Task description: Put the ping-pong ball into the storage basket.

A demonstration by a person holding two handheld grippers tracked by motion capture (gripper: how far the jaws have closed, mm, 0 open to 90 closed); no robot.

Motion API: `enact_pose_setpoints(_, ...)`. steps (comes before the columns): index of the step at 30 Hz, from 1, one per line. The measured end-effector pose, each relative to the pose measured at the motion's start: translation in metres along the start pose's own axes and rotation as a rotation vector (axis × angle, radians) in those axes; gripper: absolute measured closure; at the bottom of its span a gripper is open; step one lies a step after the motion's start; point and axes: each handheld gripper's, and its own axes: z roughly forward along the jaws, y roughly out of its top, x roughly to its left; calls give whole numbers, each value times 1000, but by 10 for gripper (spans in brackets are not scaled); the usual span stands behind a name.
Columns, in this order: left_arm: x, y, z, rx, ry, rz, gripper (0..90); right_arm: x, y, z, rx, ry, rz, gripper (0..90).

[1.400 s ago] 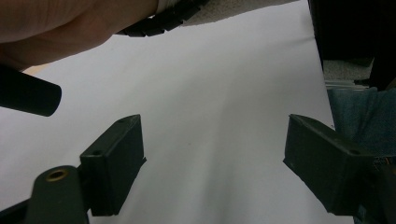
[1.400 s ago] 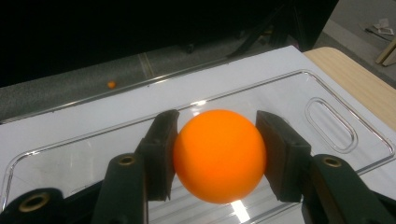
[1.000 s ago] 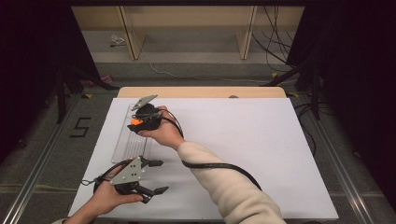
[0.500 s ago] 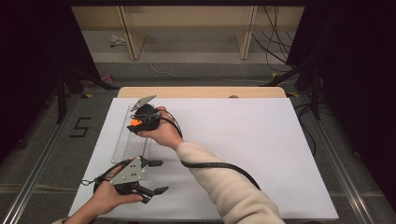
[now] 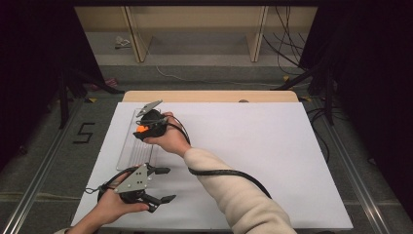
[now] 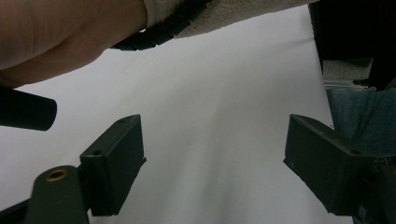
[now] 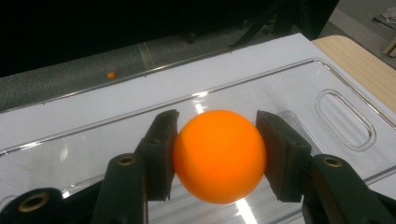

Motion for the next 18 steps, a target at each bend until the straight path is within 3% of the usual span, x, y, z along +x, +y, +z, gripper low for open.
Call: enact_pose_setpoints(18, 0, 0, 0, 0, -1, 1, 193, 1, -5, 6, 22, 7, 5, 511)
